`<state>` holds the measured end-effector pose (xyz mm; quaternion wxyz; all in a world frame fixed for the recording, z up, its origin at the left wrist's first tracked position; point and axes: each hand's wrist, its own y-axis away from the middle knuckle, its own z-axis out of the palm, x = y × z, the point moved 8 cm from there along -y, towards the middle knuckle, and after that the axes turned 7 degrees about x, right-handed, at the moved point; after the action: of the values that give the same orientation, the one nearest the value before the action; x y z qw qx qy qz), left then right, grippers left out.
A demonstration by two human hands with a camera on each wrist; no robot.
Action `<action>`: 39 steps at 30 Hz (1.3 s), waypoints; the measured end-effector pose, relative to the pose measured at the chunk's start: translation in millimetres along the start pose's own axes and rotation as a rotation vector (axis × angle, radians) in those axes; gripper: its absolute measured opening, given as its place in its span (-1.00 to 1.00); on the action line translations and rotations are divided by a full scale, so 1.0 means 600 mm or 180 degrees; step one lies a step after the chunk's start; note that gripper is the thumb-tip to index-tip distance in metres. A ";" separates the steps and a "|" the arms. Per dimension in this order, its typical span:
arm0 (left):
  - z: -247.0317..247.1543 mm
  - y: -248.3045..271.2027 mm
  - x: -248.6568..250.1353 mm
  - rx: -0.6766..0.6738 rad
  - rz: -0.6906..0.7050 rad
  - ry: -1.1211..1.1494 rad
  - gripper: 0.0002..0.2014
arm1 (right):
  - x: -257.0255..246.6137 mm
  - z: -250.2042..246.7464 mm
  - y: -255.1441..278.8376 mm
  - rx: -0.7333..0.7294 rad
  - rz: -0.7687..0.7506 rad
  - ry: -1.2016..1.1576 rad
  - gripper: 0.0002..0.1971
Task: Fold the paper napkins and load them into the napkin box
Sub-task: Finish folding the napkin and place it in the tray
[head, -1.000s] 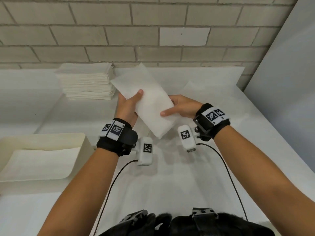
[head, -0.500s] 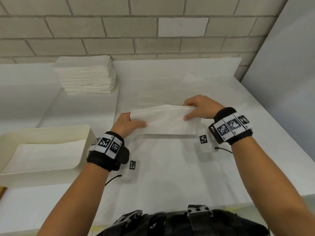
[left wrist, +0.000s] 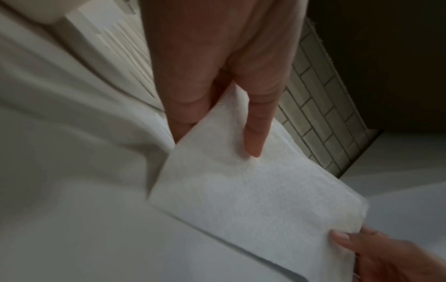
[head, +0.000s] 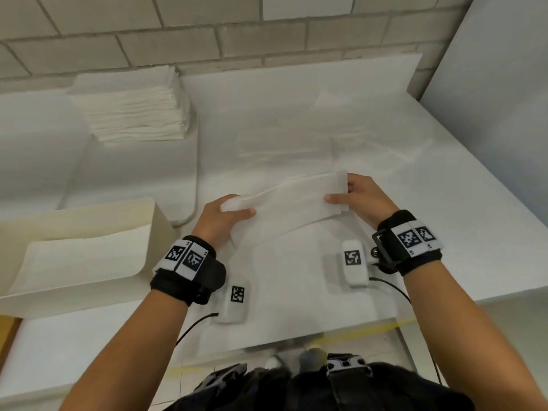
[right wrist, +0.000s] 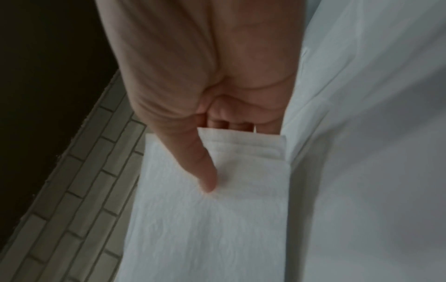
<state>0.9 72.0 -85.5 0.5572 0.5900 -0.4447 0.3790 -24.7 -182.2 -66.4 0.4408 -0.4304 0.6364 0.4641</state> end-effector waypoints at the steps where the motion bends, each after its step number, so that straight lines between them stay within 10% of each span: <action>1: 0.001 0.002 0.003 -0.0003 0.0073 -0.0023 -0.81 | 0.001 -0.003 0.003 0.0055 -0.0039 -0.0052 -0.77; 22: 0.041 0.047 0.029 0.0105 0.0299 -0.0543 -0.81 | 0.013 -0.014 0.020 -0.0364 0.0069 -0.0555 -0.54; 39: 0.049 0.087 -0.006 0.0579 -0.0006 -0.0055 -0.60 | 0.016 -0.019 0.016 -0.0535 -0.0207 -0.0215 -0.85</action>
<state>-51.0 43.9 -75.1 0.4978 0.6418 -0.4127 0.4122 -38.2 -192.4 -71.7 0.4392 -0.4705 0.5657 0.5156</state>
